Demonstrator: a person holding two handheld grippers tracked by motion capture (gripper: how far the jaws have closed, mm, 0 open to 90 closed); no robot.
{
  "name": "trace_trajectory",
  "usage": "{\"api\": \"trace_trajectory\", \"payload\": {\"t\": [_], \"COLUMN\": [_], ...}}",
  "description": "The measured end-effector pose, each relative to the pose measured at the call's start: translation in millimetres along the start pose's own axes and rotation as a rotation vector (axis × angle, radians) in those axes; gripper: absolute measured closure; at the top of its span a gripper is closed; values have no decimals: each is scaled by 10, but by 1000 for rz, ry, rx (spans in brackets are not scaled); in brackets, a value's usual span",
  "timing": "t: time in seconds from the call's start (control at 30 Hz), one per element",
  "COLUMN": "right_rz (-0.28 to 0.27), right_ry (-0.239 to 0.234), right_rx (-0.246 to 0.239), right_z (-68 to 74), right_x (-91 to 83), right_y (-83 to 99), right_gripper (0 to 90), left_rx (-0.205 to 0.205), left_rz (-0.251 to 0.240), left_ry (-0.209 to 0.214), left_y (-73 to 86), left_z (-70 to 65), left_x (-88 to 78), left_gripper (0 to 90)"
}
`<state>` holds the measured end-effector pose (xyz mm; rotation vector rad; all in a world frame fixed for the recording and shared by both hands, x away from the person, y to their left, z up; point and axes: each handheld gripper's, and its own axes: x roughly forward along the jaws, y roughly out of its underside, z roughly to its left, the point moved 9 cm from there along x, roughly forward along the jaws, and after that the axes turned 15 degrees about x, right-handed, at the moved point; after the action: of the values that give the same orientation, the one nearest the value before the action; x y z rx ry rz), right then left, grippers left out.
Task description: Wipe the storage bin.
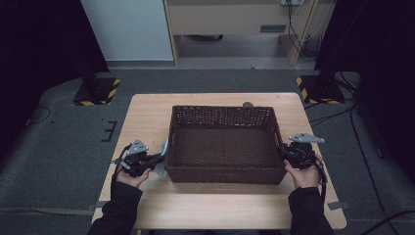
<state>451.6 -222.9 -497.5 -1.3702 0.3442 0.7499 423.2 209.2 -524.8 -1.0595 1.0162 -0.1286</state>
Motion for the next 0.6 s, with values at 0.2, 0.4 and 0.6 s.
{"api": "trace_trajectory", "payload": {"t": [0.2, 0.4, 0.6], "right_rz": [-4, -7, -60], "right_ry": [14, 10, 21], "right_rx": [4, 3, -10], "right_z": [-18, -17, -25], "right_x": [11, 7, -26], "right_y": [-14, -16, -51], "right_gripper": [726, 714, 638], "left_rx": [23, 54, 56], "left_rz": [-30, -107, -95], "left_ry": [-12, -31, -6], "left_y": [-81, -260, -189], "left_z": [-3, -18, -128], "left_x": [-45, -314, -361], "left_gripper": [830, 829, 829]}}
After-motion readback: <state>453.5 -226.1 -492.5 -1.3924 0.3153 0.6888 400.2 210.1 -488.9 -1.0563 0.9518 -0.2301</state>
